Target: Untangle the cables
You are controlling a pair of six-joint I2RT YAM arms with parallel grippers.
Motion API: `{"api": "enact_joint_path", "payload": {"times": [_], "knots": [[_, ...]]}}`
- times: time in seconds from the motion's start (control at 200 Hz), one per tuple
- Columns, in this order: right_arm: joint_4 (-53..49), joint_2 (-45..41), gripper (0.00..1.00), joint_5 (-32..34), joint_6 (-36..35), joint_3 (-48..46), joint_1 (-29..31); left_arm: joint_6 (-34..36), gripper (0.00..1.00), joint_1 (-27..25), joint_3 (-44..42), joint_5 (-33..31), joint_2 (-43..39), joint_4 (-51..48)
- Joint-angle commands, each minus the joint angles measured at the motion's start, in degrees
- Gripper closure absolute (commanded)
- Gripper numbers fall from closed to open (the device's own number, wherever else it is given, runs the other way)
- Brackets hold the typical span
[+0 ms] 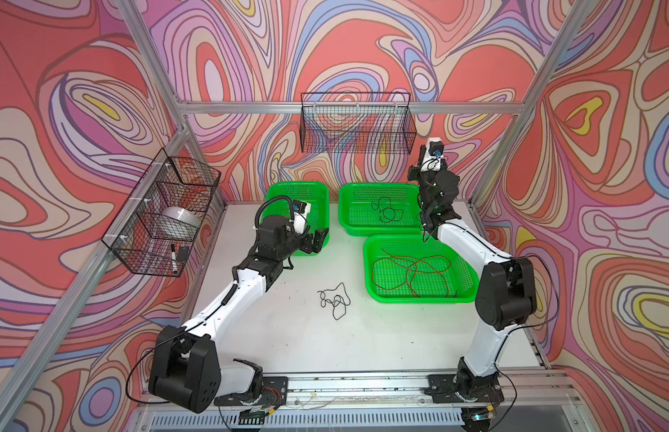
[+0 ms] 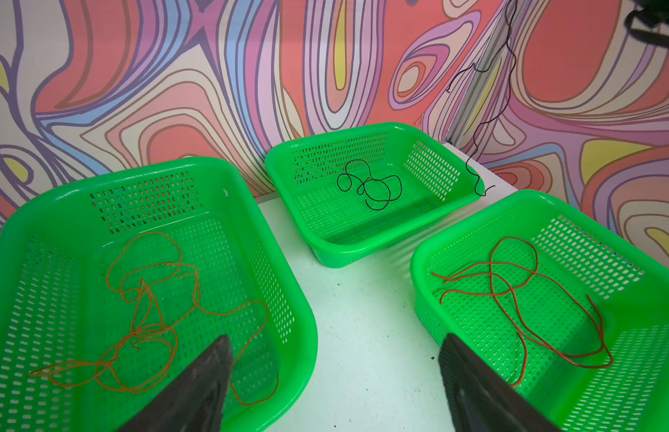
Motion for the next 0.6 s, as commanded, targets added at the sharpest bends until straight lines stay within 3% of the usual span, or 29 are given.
{"api": "enact_joint_path", "payload": {"times": [0.0, 0.24, 0.366, 0.541, 0.596], "knots": [[6.2, 2.9, 1.0, 1.2, 0.3, -0.2, -0.1, 1.7, 0.05, -0.7, -1.7, 0.6, -1.0, -1.3], [9.4, 5.4, 1.0, 2.1, -0.3, 2.9, -0.1, 0.1, 0.0, -1.3, -6.3, -2.7, -5.1, -1.0], [5.8, 7.1, 1.0, 1.2, 2.0, 6.8, -0.1, -1.1, 0.0, -1.4, -7.9, -4.5, -6.1, -2.8], [6.0, 9.1, 1.0, 2.5, 4.9, 3.7, 0.0, -1.8, 0.0, -1.4, -10.6, -2.8, -7.9, -3.2], [5.1, 10.0, 1.0, 2.2, 4.7, 2.6, 0.1, -2.2, 0.05, -1.4, -11.1, -2.6, -8.6, -4.2]]}}
